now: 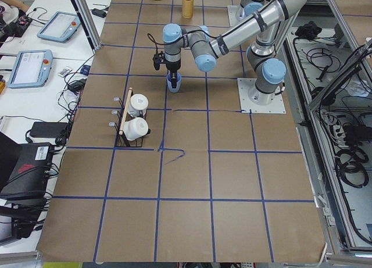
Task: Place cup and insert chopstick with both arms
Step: 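Lower the left gripper onto the blue cup while the right grasps the chopstick, then carry the blue cup with the left gripper toward the table center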
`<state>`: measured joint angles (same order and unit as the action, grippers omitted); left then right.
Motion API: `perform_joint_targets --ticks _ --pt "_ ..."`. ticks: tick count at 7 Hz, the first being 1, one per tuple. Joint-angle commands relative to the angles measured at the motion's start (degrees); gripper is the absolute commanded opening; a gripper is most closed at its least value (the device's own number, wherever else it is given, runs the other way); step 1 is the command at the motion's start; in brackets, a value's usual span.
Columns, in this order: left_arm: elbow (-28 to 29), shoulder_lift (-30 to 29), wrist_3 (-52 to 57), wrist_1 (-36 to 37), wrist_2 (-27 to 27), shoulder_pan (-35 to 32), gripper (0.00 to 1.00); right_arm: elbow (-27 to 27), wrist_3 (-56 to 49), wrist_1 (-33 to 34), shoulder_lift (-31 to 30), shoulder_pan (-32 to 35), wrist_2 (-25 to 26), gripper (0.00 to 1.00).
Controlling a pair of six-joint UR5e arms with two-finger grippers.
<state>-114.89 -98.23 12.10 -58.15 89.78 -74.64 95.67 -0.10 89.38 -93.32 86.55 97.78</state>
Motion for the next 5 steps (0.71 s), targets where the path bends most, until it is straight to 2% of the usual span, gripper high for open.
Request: perform_joint_targets --ticks 1,2,3,4,5 --pt "0.0 -2.7 0.2 -0.2 -2.1 0.0 0.00 5.2 -3.5 9.9 0.2 -1.6 0.1 1.00" --pt "0.0 -3.1 0.1 0.0 -2.4 0.0 0.00 9.3 -3.2 15.1 0.2 -5.7 -0.2 1.00" --pt "0.5 -3.2 -0.4 0.5 -2.6 -0.5 0.00 13.4 -3.4 23.0 0.2 -10.7 -0.3 1.00" --pt "3.0 -2.7 -6.2 -0.8 -5.2 -3.6 0.00 15.1 -3.1 26.1 0.9 -11.7 -1.7 1.00" --pt "6.1 -2.8 -15.8 -3.8 -6.0 -9.6 0.00 15.3 -3.1 26.4 1.6 -11.7 -4.9 1.00"
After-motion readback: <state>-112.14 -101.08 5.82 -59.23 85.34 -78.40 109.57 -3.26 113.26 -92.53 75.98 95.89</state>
